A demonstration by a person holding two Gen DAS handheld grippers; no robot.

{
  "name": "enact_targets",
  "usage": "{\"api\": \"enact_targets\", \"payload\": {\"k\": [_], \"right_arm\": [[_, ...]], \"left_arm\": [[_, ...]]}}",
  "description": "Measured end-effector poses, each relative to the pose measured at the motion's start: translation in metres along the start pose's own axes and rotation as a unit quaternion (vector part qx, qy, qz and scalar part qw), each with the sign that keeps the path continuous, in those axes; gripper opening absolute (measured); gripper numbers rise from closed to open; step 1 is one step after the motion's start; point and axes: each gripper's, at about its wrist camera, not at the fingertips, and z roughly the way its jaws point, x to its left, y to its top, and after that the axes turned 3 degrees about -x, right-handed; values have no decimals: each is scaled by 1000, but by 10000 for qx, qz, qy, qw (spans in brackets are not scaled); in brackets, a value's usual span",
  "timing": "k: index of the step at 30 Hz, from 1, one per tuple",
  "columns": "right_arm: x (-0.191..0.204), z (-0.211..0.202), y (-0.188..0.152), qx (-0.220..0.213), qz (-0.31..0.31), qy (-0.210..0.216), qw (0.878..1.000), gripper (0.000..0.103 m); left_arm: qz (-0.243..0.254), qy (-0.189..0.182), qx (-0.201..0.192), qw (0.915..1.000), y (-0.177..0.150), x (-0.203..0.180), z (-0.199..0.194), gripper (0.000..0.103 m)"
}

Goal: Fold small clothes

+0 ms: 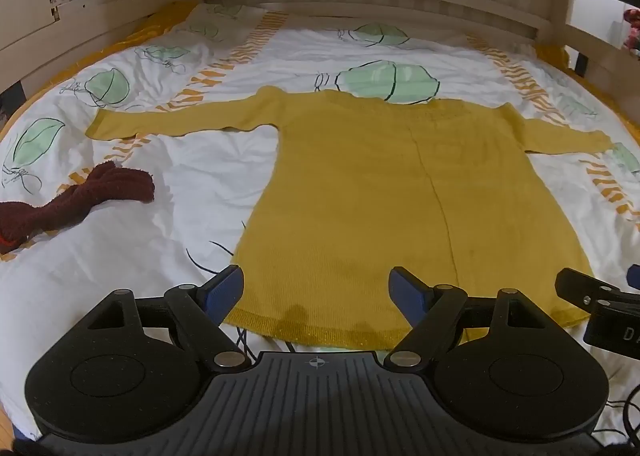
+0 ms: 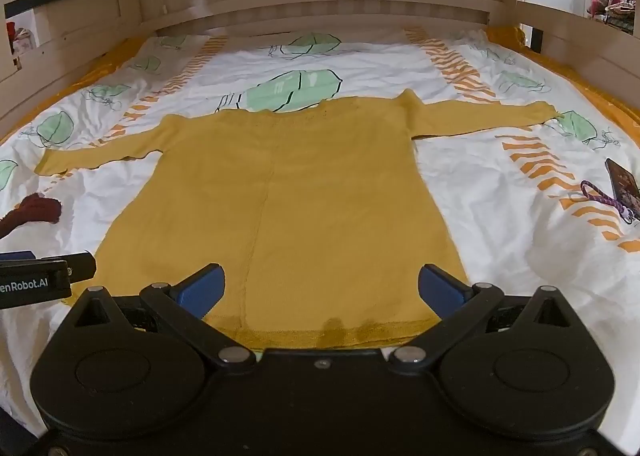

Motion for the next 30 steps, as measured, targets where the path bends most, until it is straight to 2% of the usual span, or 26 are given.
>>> {"api": "enact_targets", "payload": {"k": [30], "right_arm": [[2, 9, -1, 213, 55, 92, 9997, 102]], "left_arm": [[29, 63, 77, 9999, 0, 2, 6, 79]]}}
